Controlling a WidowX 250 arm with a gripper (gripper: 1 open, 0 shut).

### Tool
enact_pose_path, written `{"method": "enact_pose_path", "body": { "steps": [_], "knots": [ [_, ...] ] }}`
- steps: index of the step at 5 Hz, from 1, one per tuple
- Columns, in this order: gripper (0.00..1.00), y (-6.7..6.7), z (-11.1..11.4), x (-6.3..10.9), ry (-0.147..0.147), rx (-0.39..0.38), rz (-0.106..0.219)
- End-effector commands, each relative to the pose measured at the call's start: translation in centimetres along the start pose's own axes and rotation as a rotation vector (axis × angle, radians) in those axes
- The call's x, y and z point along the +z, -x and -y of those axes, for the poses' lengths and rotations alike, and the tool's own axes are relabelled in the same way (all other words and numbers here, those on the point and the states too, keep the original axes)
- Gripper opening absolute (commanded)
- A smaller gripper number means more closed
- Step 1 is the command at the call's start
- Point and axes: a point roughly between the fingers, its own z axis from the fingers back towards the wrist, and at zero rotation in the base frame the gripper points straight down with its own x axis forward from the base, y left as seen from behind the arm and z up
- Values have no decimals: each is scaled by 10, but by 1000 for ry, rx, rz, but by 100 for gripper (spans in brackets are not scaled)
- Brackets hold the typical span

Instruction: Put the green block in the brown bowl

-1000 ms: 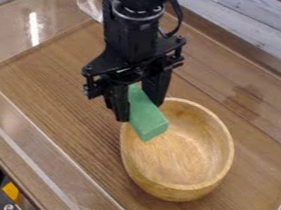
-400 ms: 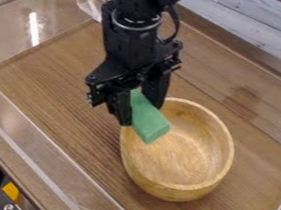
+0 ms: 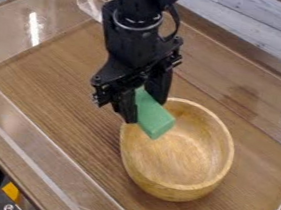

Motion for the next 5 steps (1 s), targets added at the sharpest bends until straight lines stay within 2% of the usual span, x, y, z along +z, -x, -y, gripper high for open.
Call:
{"method": "enact_pose_path", "body": {
  "steps": [1, 2, 3, 4, 5],
  "knots": [
    [0, 8, -1, 13, 29, 24, 8],
    [0, 18, -6, 22, 39, 38, 11],
    [0, 28, -11, 19, 48, 71, 18],
    [0, 30, -13, 15, 60, 128, 24],
    [100, 24, -15, 5, 63, 112, 23]
  ]
}}
